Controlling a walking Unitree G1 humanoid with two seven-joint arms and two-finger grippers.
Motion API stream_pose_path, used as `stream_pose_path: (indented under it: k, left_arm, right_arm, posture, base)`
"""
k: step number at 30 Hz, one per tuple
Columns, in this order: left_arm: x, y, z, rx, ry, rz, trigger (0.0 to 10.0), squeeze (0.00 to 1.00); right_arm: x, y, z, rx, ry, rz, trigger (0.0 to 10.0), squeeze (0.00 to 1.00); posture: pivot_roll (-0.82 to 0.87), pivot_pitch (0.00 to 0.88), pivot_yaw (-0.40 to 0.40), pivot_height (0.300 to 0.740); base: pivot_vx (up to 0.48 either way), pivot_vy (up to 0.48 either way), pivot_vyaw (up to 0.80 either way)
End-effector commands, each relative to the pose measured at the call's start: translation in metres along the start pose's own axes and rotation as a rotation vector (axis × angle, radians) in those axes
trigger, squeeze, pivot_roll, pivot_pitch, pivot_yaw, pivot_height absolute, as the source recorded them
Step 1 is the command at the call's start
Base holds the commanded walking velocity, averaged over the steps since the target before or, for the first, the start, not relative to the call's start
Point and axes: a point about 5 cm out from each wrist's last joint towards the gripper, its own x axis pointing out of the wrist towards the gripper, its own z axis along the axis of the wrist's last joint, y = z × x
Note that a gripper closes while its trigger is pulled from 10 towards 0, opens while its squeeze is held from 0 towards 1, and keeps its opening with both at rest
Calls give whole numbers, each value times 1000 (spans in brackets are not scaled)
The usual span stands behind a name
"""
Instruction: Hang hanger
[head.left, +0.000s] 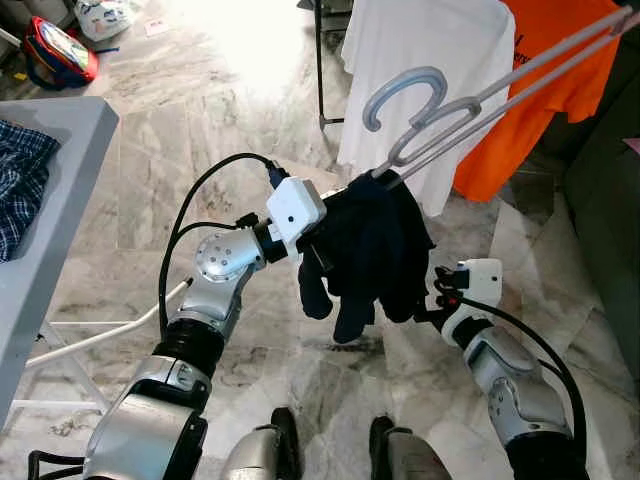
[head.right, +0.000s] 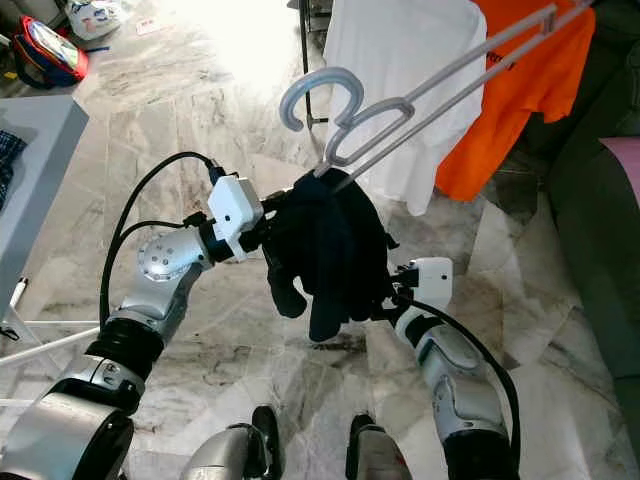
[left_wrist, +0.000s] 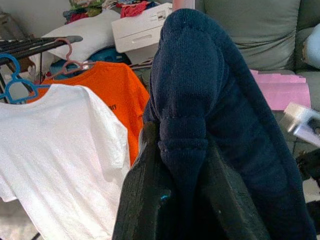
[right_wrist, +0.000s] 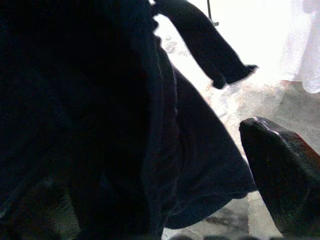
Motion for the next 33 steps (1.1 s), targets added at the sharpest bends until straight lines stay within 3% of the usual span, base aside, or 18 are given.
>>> stream_pose_path:
  k: [1, 3, 4, 5, 6, 7, 8, 12, 20, 33]
  left_arm:
    - [0, 3, 8, 14, -35, -4, 0, 0]
    - [2, 4, 12, 11, -49, 0, 0, 0]
    - [2, 5, 13, 9, -54, 3, 0, 0]
    - [3, 6, 14, 6, -56, 4, 0, 0]
    - [3, 6, 17, 6, -62, 4, 0, 0]
    - [4, 6, 17, 6, -64, 3, 0, 0]
    - [4, 6, 19, 6, -68, 3, 0, 0]
    - [5, 7, 21, 4, -75, 3, 0, 0]
    - [7, 8, 28, -3, -94, 5, 0, 0]
    - [-5, 10, 16, 6, -36, 15, 0, 0]
  right_arm:
    - [-4, -6, -21, 41, 96, -37, 10000, 0]
    - [-5, -7, -27, 50, 112, -42, 10000, 0]
    - [-6, -6, -28, 66, 116, -41, 8118, 0]
    - [-6, -5, -29, 78, 118, -40, 8118, 0]
    - [-6, -7, -33, 84, 135, -61, 1373, 0]
    - [-6, -9, -34, 81, 143, -72, 1373, 0]
    - [-6, -10, -36, 82, 149, -80, 0, 0]
    - [-4, -10, -37, 92, 155, -84, 0, 0]
    - [-7, -28, -40, 70, 176, -200, 0, 0]
    - [-36, -79, -26, 138, 91, -440, 0, 0]
  posture:
    - [-98, 295, 43, 740]
    - [-97, 296, 43, 740]
    - [-96, 296, 43, 740]
    - [-96, 296, 43, 740]
    - [-96, 297, 44, 740]
    - [-95, 298, 43, 740]
    - [-94, 298, 44, 740]
    - [-94, 297, 45, 740]
    - [-90, 291, 45, 740]
    - [-97, 288, 41, 740]
  base:
    - [0, 0, 0]
    - [0, 0, 0]
    - [0, 0, 0]
    - [0, 0, 0]
    - [0, 0, 0]
    - [0, 0, 0]
    - [0, 0, 0]
    - [0, 0, 0]
    - [0, 0, 0]
    - [0, 0, 0]
